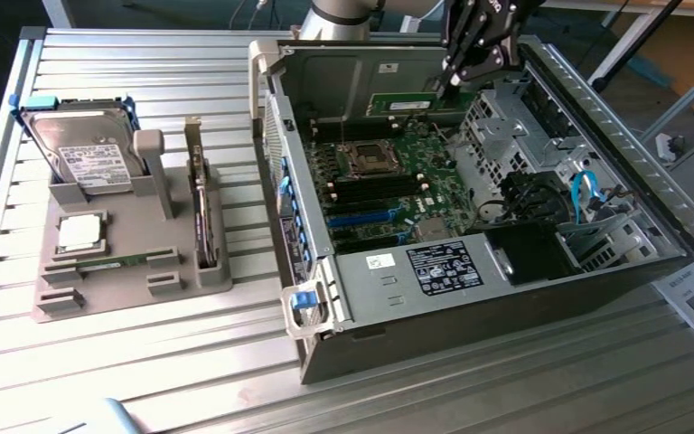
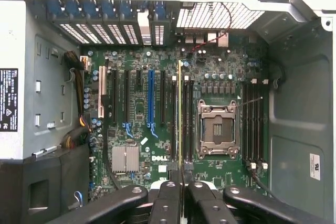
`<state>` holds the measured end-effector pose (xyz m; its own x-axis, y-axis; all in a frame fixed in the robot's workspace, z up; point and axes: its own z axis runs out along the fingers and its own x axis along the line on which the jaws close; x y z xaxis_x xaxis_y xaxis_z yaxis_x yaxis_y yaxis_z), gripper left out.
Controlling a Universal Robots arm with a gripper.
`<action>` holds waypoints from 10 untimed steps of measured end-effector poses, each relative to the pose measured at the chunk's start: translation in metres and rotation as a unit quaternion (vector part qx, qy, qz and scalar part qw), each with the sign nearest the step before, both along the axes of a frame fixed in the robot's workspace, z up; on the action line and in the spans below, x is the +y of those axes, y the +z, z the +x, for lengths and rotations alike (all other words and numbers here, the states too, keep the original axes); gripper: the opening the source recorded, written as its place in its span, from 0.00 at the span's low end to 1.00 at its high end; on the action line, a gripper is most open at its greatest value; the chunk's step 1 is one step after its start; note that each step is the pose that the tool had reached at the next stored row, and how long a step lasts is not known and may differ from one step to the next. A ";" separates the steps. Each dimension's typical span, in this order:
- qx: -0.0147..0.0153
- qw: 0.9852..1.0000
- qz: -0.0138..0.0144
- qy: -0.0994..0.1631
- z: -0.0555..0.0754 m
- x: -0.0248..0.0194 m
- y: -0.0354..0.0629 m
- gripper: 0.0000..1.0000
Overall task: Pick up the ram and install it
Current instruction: 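Insert the ram into the slot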
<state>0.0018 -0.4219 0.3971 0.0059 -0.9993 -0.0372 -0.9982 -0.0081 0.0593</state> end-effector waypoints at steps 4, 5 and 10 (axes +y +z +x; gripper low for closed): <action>0.000 1.000 0.000 0.000 0.000 -0.0001 -0.0026 0.12; 0.000 1.000 0.000 0.000 0.000 0.0000 -0.0038 0.12; 0.000 1.000 0.000 0.000 0.000 0.0000 -0.0127 0.12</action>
<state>0.0019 -0.4220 0.3844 0.0060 -0.9993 -0.0370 -0.9982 -0.0082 0.0593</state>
